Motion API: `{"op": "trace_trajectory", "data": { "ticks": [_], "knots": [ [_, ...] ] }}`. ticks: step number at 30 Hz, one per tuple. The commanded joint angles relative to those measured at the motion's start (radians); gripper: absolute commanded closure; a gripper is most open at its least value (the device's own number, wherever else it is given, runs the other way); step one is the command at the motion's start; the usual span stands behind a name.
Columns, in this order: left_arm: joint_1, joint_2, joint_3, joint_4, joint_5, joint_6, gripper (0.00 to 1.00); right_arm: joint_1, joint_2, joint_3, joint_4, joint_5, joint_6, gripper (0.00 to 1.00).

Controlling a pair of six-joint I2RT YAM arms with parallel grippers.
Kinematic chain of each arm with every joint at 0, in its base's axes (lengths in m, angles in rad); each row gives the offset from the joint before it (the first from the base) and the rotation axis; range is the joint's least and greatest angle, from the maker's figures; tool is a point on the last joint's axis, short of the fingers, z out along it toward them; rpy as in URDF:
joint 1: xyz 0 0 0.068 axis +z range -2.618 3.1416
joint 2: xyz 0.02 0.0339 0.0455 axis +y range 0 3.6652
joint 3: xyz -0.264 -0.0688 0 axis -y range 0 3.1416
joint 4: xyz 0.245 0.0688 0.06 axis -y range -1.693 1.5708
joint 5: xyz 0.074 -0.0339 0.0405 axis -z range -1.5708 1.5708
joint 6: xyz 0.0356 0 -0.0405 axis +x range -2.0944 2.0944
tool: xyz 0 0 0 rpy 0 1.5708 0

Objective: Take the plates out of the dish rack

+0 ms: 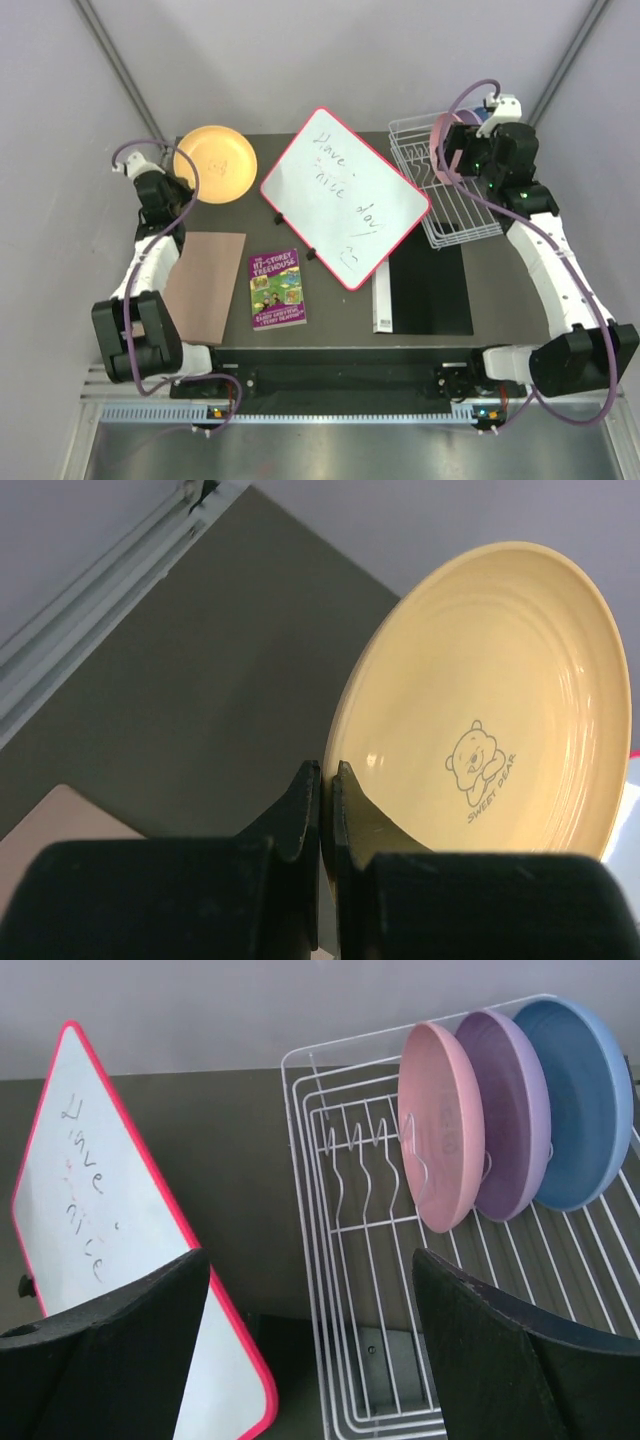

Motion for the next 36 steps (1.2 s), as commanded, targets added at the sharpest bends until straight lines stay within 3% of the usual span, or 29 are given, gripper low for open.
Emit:
{"op": "trace_trajectory", "data": {
  "ticks": [1,9,18,24,27,28,31,36],
  "knots": [
    [0.014,0.139,-0.008,0.123,0.021,-0.065,1.00,-0.057,0.059,0.057,0.017,-0.090,0.006,0.19],
    [0.022,0.361,0.081,0.175,0.007,-0.052,1.00,-0.100,0.137,0.066,0.051,-0.145,0.019,0.20],
    [0.020,0.415,0.072,0.164,-0.149,-0.035,1.00,-0.140,0.209,0.088,0.062,-0.161,0.009,0.20],
    [0.022,0.447,0.072,0.152,-0.168,-0.029,1.00,-0.143,0.245,0.106,0.062,-0.171,0.009,0.20],
    [0.025,0.453,0.081,0.117,-0.149,-0.023,0.71,-0.175,0.260,0.121,0.063,-0.158,0.002,0.19],
    [0.027,0.452,0.078,0.112,-0.134,-0.009,0.47,-0.175,0.265,0.129,0.060,-0.151,0.000,0.19],
    [0.033,0.446,0.076,0.091,-0.109,-0.009,0.22,-0.177,0.291,0.161,0.056,-0.122,-0.007,0.19],
    [0.034,0.407,0.072,0.074,-0.097,-0.006,0.14,-0.177,0.372,0.250,0.022,-0.075,-0.040,0.19]
  ]
}}
